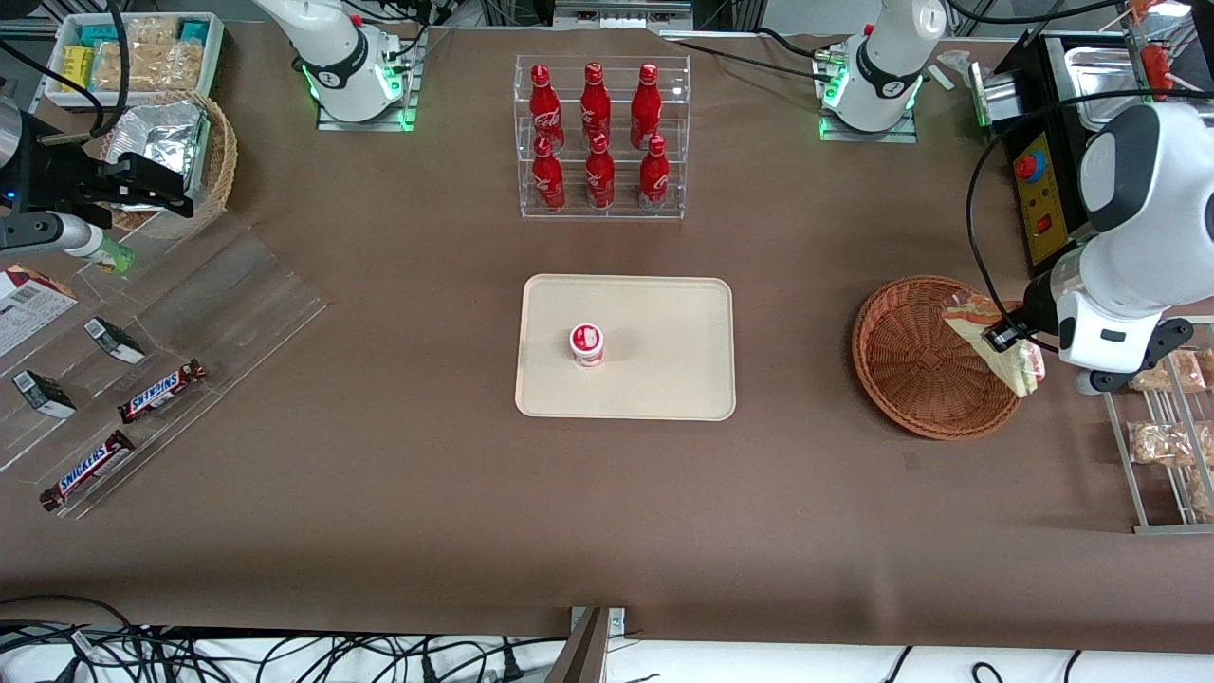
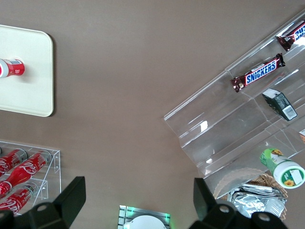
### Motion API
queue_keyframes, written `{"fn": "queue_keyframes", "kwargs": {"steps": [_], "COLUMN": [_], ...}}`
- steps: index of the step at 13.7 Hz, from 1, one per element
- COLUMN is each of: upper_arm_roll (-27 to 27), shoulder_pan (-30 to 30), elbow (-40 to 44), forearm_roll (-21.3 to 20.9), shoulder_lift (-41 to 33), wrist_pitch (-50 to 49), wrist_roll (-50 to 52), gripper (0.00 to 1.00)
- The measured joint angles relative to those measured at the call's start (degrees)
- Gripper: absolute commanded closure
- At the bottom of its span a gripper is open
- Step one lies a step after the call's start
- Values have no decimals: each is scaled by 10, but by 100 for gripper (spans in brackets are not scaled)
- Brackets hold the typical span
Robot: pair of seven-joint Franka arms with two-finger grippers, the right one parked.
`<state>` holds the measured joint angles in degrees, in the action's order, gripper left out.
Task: Place sandwich from basket to tray
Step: 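Lift the sandwich upright out of the basket with the left gripper, then carry the sandwich over to the cream tray beside the cup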
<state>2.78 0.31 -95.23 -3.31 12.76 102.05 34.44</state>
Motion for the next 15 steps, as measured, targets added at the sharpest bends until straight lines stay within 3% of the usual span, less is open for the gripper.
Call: {"fn": "queue_keyframes", "kwargs": {"steps": [3,10,15], "upper_arm_roll": [27,96,179], "shoulder_pan": [-3,-5,-12], "elbow": [26,48,48], "forearm_roll": [11,29,20], "shoulder_lift": [0,2,18], "wrist_pitch": [-36,-65,-44], "wrist_roll": [-79,-92,-153], "gripper": [100,100,100]}}
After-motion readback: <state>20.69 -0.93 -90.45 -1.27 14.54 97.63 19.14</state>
